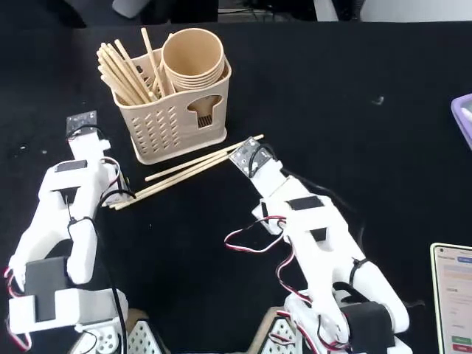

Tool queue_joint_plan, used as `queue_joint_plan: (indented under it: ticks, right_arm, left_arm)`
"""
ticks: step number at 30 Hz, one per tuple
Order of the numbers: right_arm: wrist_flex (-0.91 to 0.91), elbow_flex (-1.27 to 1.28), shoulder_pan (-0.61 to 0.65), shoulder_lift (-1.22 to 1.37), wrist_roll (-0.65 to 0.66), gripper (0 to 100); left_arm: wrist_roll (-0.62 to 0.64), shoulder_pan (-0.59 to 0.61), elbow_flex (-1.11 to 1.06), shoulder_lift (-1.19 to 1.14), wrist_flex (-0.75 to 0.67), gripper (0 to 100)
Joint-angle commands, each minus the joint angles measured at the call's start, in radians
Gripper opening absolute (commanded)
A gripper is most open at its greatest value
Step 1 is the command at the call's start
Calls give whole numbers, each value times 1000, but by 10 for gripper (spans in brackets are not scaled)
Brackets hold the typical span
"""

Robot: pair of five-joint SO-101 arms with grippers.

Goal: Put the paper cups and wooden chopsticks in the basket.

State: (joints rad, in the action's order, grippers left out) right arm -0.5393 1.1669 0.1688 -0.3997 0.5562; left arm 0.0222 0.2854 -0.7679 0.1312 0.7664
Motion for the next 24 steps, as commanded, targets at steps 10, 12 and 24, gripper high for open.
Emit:
queue_joint_plan:
  ticks: [10,12,24]
  right_arm:
    - [21,-4,-11,-35,-11,265]
    - [21,-4,-11,-35,-11,265]
    - [21,-4,-11,-33,-11,265]
  left_arm:
    - [-186,-36,-117,216,169,180]
    - [-224,-35,-168,298,167,180]
    - [-448,-176,-252,609,244,186]
